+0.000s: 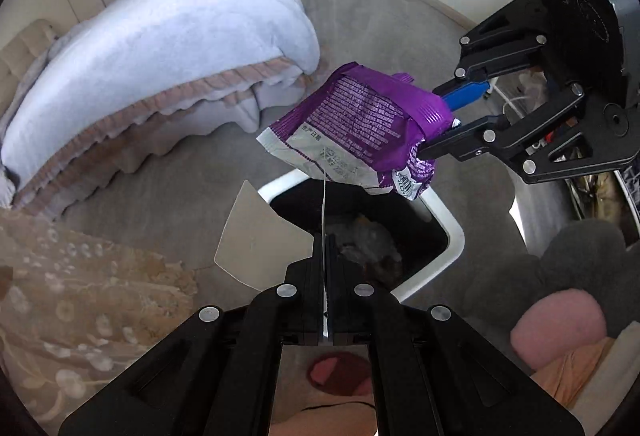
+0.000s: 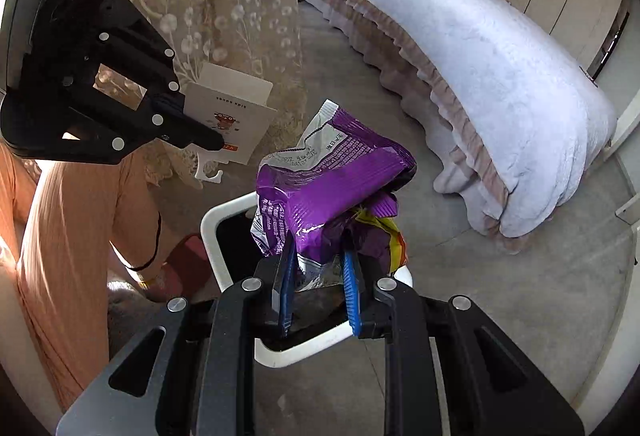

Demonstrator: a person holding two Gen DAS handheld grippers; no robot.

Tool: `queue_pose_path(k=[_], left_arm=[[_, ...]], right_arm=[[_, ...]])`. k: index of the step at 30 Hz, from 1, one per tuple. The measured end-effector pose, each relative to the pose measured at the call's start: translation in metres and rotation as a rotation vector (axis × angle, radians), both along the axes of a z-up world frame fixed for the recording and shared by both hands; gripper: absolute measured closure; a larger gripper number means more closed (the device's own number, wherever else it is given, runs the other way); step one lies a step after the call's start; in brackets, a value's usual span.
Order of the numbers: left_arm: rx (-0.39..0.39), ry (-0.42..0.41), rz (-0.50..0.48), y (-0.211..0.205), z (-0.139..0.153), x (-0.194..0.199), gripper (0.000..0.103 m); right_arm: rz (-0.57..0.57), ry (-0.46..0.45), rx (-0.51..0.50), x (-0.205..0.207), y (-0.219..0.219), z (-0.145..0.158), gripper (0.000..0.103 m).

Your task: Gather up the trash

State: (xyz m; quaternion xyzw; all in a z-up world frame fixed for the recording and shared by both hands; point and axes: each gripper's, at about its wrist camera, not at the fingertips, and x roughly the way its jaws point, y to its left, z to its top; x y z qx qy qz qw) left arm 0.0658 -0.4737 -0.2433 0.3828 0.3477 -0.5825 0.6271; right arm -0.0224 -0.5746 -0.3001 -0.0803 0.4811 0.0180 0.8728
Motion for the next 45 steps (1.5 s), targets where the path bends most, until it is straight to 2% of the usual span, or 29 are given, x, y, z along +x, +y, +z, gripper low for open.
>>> queue_pose_path(k=[5,10,11,12,13,14,15,16,21,30,38,45], left_arm=[[0.058,0.021,-0.169,-0.023,-0.032,-0.007,0.102],[0.093,0.055,-0.239,-0.040,-0.055,0.000,0.102],[0.099,0.058,-0.252,-0.042,-0.059,0.001,0.102],[0.105,0.060,-0.265,-0.046,-0.062,-0.001,0.101],[0.104,0.056,-0.276,-0.048,-0.066,-0.001,0.092],[0.102,0.047,-0.282,-0.049,-0.070,-0.001,0.074],[0.107,0.045,-0.284,-0.048,-0.072,-0.001,0.011],[0.098,0.040,-0.285,-0.048,-0.076,-0.001,0.005],[0.105,0.040,-0.287,-0.048,-0.080,0.000,0.005],[0.072,0.013,-0.269,-0.039,-0.056,-0.001,0.005],[0.022,-0.046,-0.232,-0.013,-0.019,-0.009,0.005],[-0.056,-0.104,-0.144,0.021,0.025,-0.007,0.005]], right_arm=[[0.028,0.095,-0.013,0.009,-0.015,-0.032,0.080],[0.059,0.162,-0.015,0.014,-0.023,-0.056,0.080],[0.067,0.173,-0.015,0.017,-0.024,-0.060,0.079],[0.078,0.184,-0.002,0.018,-0.026,-0.063,0.065],[0.086,0.197,0.008,0.020,-0.027,-0.064,0.044],[0.087,0.182,-0.017,0.021,-0.028,-0.065,0.009],[0.100,0.172,-0.042,0.021,-0.027,-0.066,0.004],[0.109,0.192,-0.052,0.023,-0.028,-0.068,0.004],[0.141,0.236,-0.053,0.025,-0.027,-0.070,0.004],[0.208,0.249,-0.073,0.021,-0.005,-0.063,0.004],[0.241,0.178,-0.109,0.017,0.017,-0.033,0.004],[0.258,0.035,-0.140,0.022,0.038,0.016,0.004]])
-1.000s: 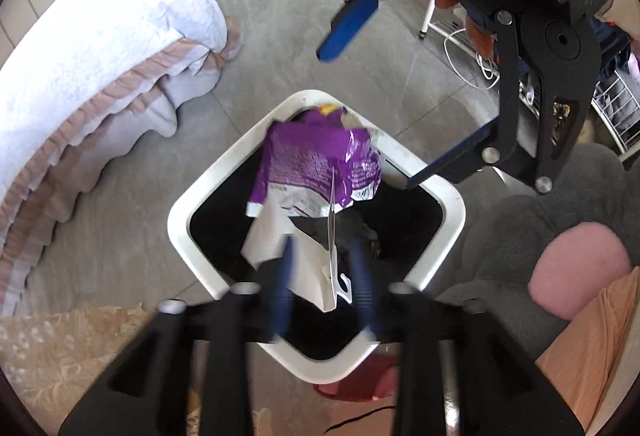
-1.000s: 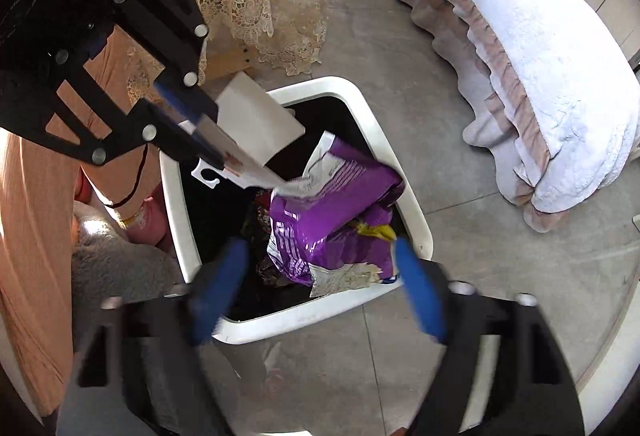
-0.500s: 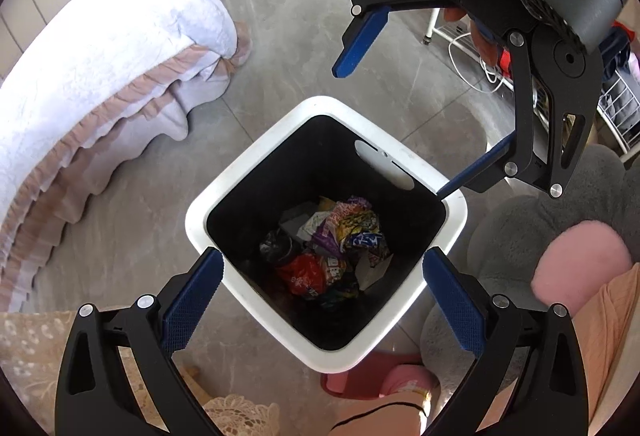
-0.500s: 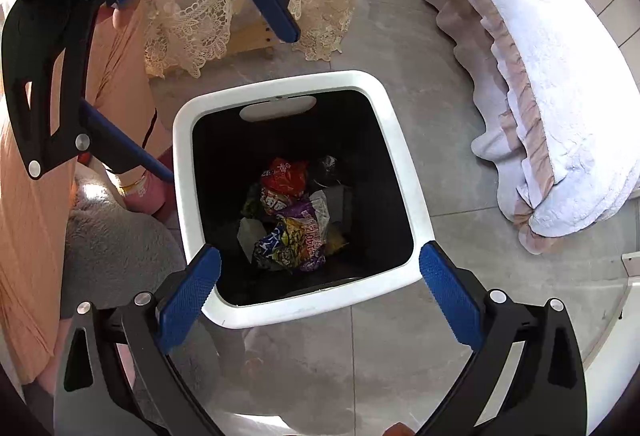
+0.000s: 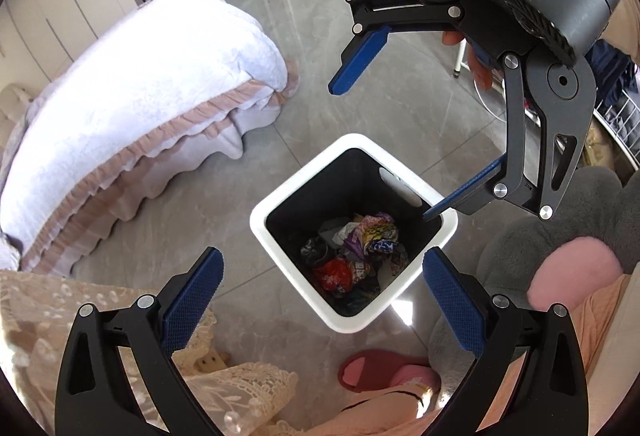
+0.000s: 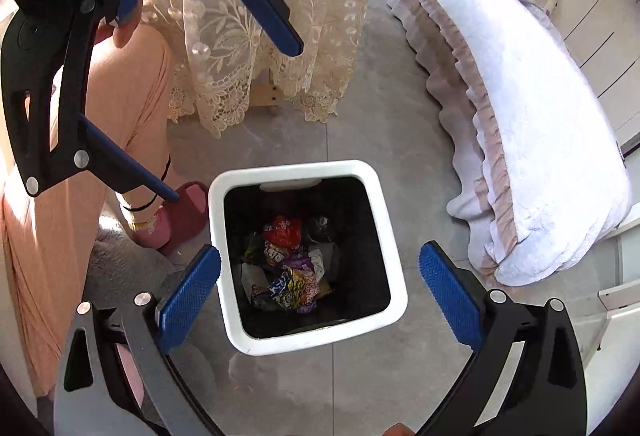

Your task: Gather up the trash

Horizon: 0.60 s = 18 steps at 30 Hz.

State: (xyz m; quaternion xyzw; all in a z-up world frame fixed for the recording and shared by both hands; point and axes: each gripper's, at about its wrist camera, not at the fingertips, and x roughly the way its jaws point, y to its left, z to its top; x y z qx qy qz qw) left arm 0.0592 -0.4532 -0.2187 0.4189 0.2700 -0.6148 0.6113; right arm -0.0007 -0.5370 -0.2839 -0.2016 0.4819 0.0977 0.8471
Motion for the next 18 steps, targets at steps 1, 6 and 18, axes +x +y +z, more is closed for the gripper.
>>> queue_pose_path(k=[1,6,18], left_arm=[[-0.014,-0.007,0.012,0.006,0.007,0.000,0.005],[-0.059,-0.054,0.082,0.039,0.038,0.004,0.005],[-0.212,-0.154,0.389,0.133,0.105,0.030,0.005]], right_arm=[[0.006,-0.017,0.008,0.001,0.003,0.008,0.004],[0.049,-0.110,0.015,0.009,0.023,0.045,0.004],[0.162,-0.291,0.060,0.035,0.095,0.105,0.004]])
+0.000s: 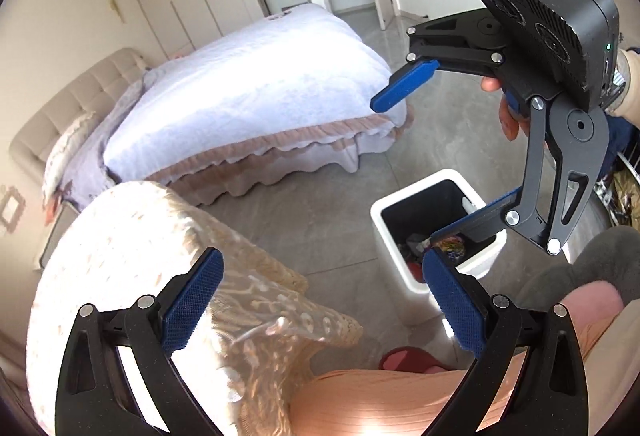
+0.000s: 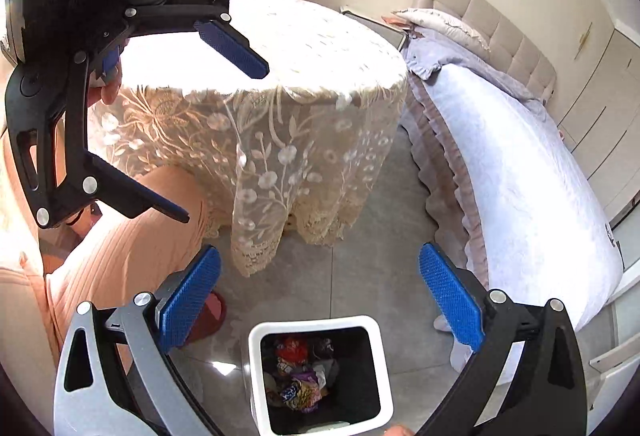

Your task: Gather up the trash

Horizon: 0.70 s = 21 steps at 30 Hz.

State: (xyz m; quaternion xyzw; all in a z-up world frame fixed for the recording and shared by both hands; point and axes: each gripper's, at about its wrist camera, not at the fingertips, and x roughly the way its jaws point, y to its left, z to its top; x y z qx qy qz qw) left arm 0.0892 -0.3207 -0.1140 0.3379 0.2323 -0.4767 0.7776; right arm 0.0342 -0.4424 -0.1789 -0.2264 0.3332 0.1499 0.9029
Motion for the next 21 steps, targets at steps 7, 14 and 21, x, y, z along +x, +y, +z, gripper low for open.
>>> queue_pose_path(k=[7,14,21], left_arm=[[-0.100,-0.082,0.243,0.059,0.029,0.012,0.005],[-0.192,-0.130,0.469,0.116,0.052,0.016,0.005],[-0.260,-0.150,0.666,0.174,0.066,0.020,0.005]], right_arm=[[0.038,-0.093,0.059,0.018,0.044,0.030,0.004],[0.040,-0.176,0.130,0.035,0.089,0.059,0.004],[-0.003,-0.218,0.210,0.050,0.131,0.077,0.004]])
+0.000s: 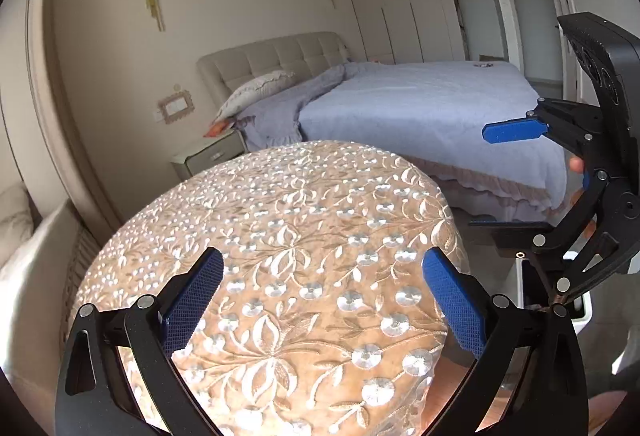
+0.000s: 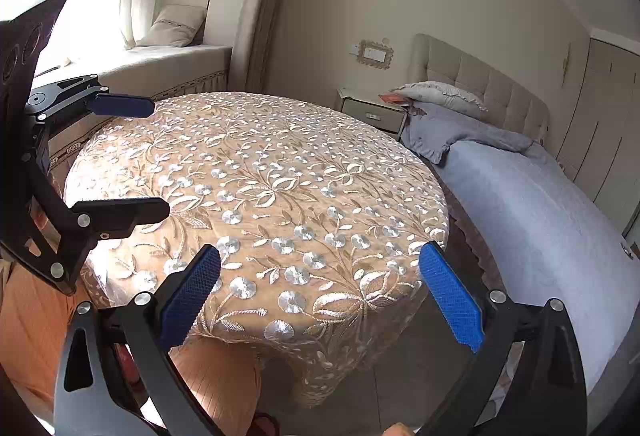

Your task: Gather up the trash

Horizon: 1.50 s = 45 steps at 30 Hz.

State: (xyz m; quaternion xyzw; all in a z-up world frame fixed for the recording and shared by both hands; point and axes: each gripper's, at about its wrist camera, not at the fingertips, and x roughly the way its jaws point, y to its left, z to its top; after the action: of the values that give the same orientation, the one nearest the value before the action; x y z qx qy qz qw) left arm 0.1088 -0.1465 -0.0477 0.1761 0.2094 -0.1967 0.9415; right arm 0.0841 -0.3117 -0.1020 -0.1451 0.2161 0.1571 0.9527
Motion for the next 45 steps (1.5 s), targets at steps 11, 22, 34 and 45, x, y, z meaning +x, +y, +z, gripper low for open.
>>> queue_pose_path(k=[11,22,34,45], left_arm=[[-0.110,-0.053,0.172,0.072,0.015,-0.021,0.005],[-0.205,-0.096,0.309,0.125,0.025,-0.045,0.005],[-0.254,-0.097,0.349,0.143,0.031,-0.046,0.005],[-0.254,-0.092,0.352,0.142,0.031,-0.043,0.005]], right_arm=[[-0.029,-0.030,0.056,-0.002,0.042,0.016,0.004],[-0.097,-0.083,0.060,-0.015,0.092,0.018,0.004],[-0.054,-0.136,0.009,-0.022,0.125,0.025,0.004],[-0.069,-0.131,0.020,-0.018,0.124,0.024,0.004]])
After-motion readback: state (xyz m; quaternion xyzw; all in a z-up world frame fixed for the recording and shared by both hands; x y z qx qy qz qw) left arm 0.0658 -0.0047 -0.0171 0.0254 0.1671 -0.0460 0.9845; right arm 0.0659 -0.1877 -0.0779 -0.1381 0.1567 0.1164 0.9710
